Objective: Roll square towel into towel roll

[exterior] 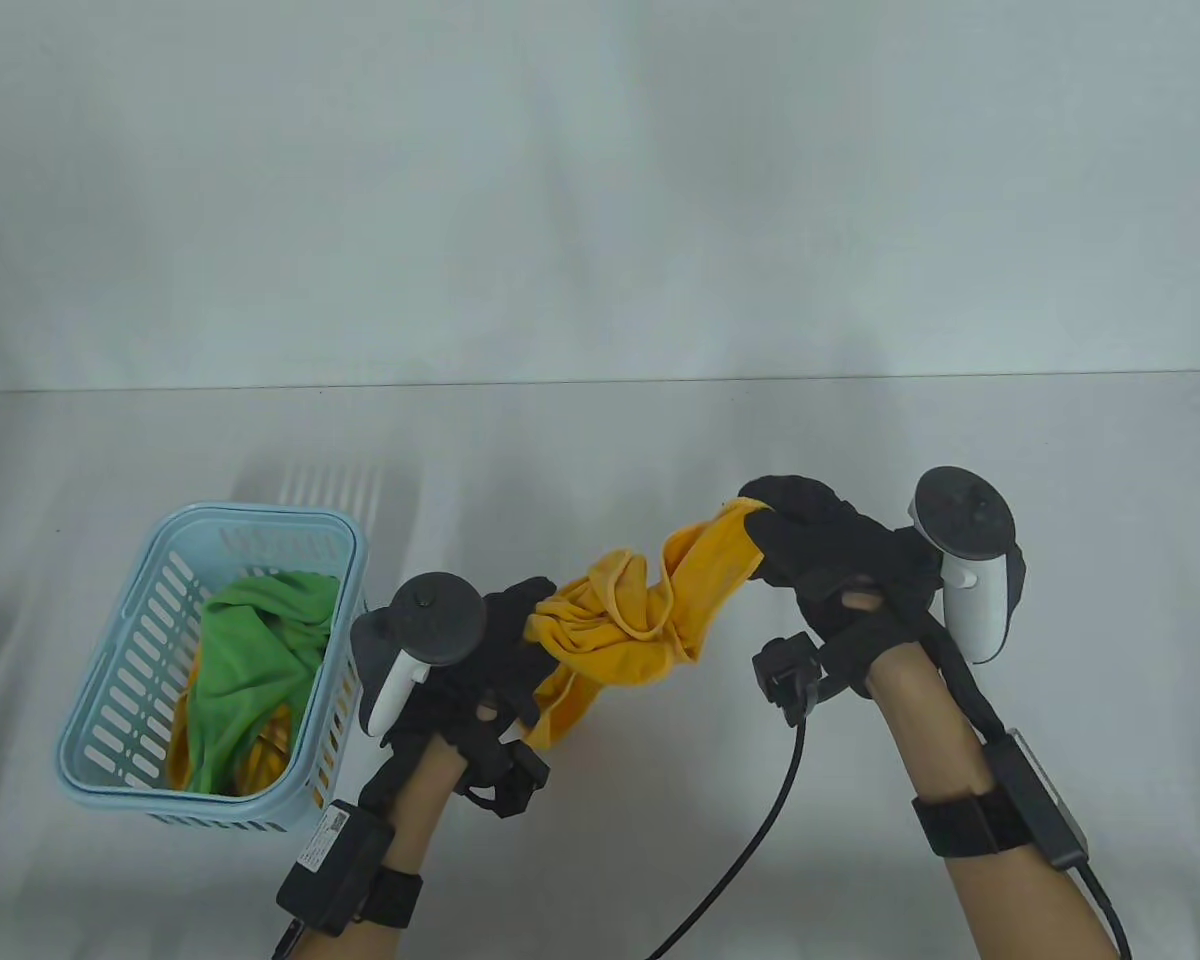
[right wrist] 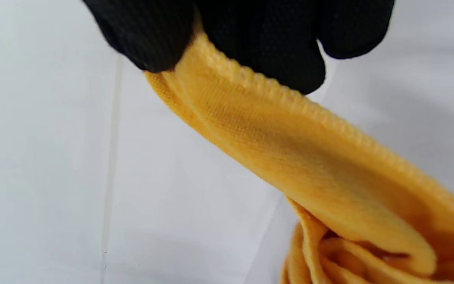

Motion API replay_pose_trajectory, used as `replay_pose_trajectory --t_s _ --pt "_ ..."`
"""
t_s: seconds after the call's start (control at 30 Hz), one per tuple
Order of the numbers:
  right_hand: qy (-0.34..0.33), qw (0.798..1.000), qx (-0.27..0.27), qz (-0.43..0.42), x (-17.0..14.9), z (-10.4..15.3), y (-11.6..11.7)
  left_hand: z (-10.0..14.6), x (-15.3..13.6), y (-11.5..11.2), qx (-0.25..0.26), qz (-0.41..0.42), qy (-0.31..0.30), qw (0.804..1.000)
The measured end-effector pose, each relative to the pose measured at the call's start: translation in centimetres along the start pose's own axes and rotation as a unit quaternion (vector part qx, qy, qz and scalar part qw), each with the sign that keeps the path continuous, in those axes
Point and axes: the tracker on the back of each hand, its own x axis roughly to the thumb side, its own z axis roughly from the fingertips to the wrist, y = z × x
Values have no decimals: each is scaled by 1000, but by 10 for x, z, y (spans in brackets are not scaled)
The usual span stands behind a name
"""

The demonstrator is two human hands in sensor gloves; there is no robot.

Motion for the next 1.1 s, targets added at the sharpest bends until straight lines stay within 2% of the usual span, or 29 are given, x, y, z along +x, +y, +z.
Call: replay_pose_trajectory --t_s 0.2,0.43,0.57,0.77,0.97,1.1 --pt "-26 998 -24 55 45 -4 2 -1 1 -11 -39 -34 7 999" --pt "-29 991 -54 123 71 -11 -4 -1 0 -17 -98 -103 5 990" --pt "-20 992 -55 111 73 -12 -9 0 3 -15 -80 -122 4 989" --pt "-9 992 -57 110 69 -8 -13 0 9 -21 -81 -141 -15 987" --pt "-9 995 -48 92 70 -3 -12 -1 18 -45 -101 -171 -30 980" --pt "-18 995 -40 85 73 2 -8 -3 22 -57 -60 -185 -9 981"
